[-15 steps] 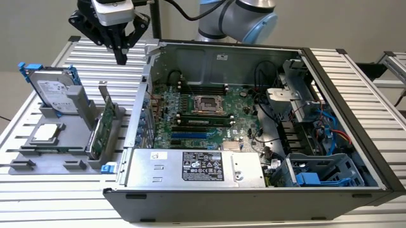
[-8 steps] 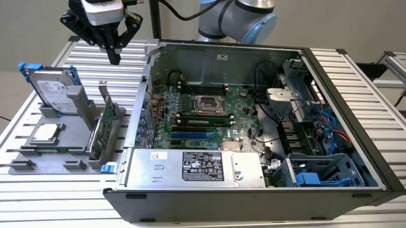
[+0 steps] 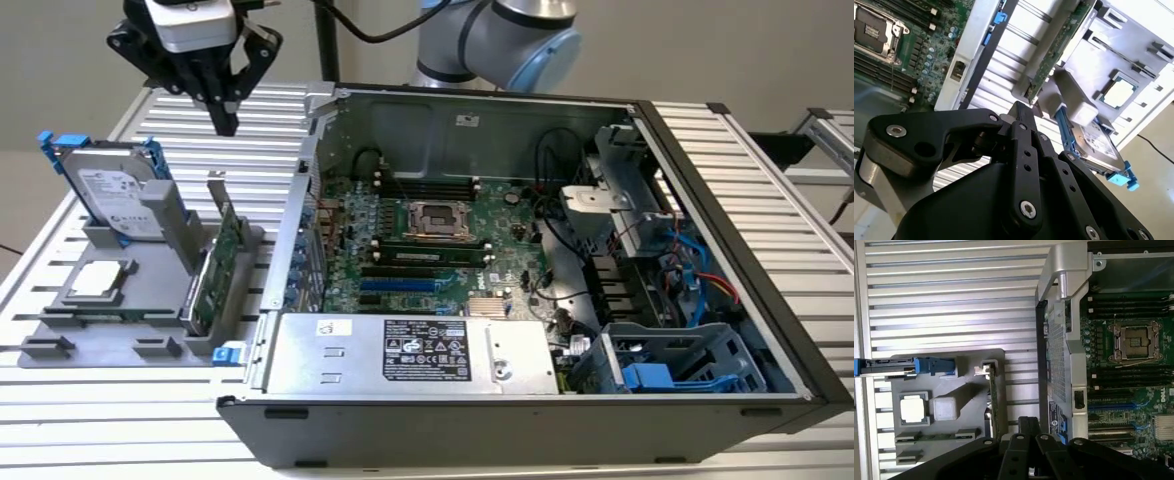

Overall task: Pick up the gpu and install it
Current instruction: 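Reach for the gpu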

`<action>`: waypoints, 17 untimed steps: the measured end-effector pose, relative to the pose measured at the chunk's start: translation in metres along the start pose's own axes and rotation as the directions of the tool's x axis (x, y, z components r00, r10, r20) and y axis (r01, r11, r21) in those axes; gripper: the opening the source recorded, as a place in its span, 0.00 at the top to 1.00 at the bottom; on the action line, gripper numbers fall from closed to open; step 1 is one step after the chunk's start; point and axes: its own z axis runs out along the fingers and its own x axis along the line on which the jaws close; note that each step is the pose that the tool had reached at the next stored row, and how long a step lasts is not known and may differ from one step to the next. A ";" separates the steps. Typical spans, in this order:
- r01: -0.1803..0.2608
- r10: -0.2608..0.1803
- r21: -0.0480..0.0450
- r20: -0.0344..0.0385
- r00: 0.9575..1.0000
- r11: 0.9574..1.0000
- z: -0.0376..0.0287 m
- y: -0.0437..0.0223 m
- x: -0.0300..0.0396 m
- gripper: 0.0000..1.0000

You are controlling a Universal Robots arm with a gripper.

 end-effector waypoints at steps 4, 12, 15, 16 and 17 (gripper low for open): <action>0.000 0.000 0.000 0.000 1.000 1.000 -0.0002 -0.0005 0.0066 1.00; 0.000 0.000 0.000 0.000 1.000 1.000 -0.0005 -0.0014 0.0194 1.00; 0.000 0.000 0.000 0.000 1.000 1.000 -0.0006 -0.0017 0.0240 1.00; 0.000 0.000 0.000 0.000 1.000 1.000 -0.0006 -0.0018 0.0255 1.00; 0.000 0.000 0.000 0.000 1.000 1.000 -0.0006 -0.0019 0.0269 1.00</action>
